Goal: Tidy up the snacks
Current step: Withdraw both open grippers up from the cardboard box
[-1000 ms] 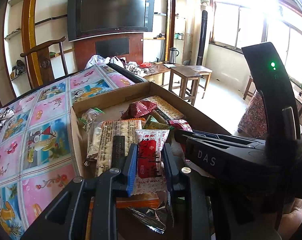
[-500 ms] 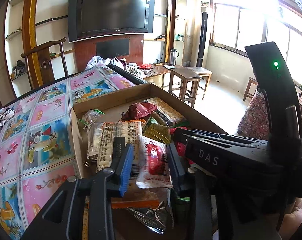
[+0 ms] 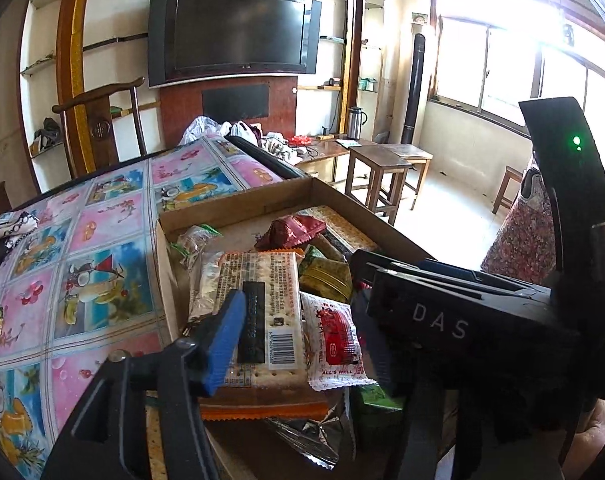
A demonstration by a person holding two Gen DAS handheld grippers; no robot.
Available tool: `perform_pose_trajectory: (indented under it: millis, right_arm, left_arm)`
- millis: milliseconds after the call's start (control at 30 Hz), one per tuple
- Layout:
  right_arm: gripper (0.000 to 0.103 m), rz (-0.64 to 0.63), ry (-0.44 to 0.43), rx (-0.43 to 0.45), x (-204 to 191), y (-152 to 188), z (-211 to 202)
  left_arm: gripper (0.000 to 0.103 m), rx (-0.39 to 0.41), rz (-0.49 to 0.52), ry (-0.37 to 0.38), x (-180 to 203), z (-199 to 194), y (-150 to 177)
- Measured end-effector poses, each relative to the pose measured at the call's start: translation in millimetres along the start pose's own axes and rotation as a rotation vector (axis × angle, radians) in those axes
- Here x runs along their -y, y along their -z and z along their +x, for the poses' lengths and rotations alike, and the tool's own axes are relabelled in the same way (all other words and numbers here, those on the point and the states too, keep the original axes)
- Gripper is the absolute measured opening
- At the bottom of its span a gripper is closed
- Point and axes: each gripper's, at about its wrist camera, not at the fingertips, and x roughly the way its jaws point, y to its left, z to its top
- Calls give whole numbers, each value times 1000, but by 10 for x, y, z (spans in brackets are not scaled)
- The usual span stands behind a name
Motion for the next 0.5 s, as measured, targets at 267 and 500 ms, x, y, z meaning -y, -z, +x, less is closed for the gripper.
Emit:
perform_pose_trajectory:
  millis: [267,500]
  right_arm:
    - [72,-1,17,39,10,-15,-75]
    - [88,-25,54,91,-27,-23,-154]
  left_arm:
    - [76,15,-9,-12,-25,-33,-8]
    - [87,22,-26,-33,-87,-72,-12]
